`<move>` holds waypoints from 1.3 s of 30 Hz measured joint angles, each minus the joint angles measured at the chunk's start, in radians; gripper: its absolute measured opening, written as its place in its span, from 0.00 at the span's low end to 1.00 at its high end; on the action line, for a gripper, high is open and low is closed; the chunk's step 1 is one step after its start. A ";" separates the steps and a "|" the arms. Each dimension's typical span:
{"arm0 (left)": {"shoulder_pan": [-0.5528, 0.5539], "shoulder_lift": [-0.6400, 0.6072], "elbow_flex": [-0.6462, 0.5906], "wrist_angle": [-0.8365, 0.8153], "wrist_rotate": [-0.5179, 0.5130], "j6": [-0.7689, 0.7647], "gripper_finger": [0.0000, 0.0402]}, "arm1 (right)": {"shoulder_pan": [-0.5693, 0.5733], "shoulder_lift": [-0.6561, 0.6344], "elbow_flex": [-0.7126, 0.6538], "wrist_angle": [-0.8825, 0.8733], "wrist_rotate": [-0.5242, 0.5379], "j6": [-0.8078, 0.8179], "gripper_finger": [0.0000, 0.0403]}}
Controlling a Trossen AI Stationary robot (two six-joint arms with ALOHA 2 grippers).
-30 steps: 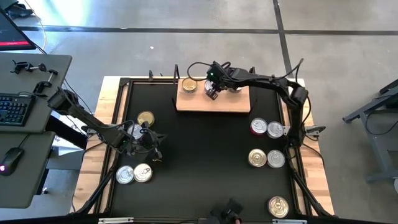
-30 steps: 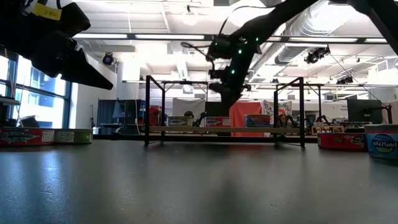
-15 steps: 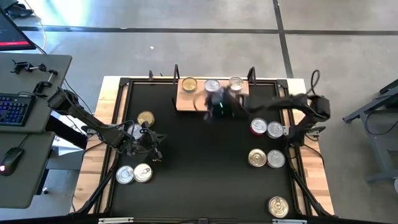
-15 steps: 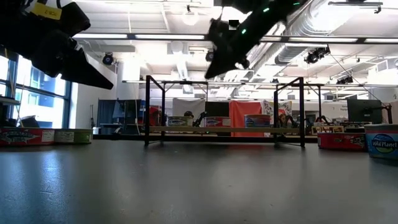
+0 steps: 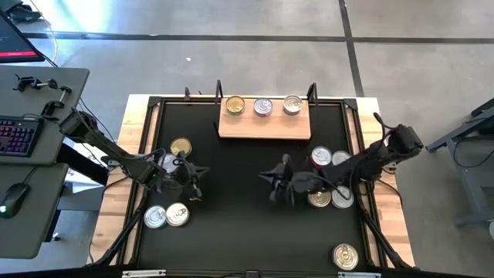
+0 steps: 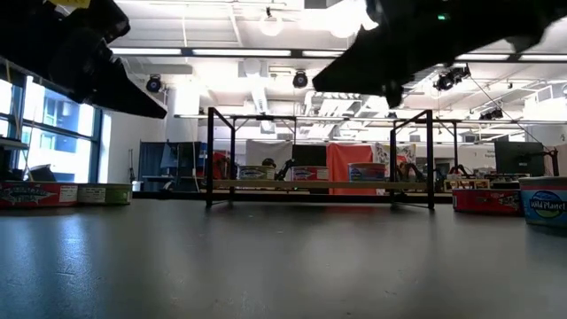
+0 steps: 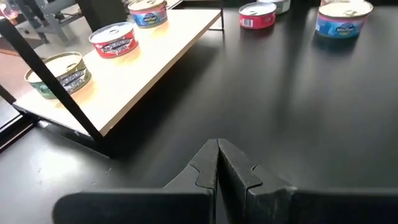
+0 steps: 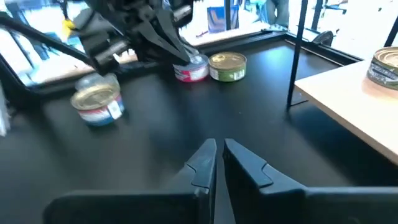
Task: Stack canned seafood by type on shelf
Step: Align the red tuna can with the other red tuna can on the shelf
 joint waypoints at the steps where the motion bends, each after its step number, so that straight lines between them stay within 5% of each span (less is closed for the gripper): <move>1: 0.000 0.000 0.000 0.016 0.000 0.009 0.00 | 0.014 0.000 -0.013 0.012 0.022 0.002 0.06; 9: 0.000 0.000 0.000 0.103 0.024 0.043 0.00 | 0.050 0.000 -0.026 0.023 0.072 0.001 0.06; 24: 0.030 0.000 0.000 0.102 0.028 0.181 0.00 | 0.048 0.000 -0.026 0.012 -0.021 0.001 0.06; 33: 0.048 0.000 0.000 0.095 0.035 0.088 0.00 | 0.009 0.000 -0.026 0.082 0.001 -0.164 0.07; 39: 0.047 0.000 0.000 0.095 0.046 0.067 0.00 | -0.026 0.001 -0.026 0.088 -0.093 -0.190 0.15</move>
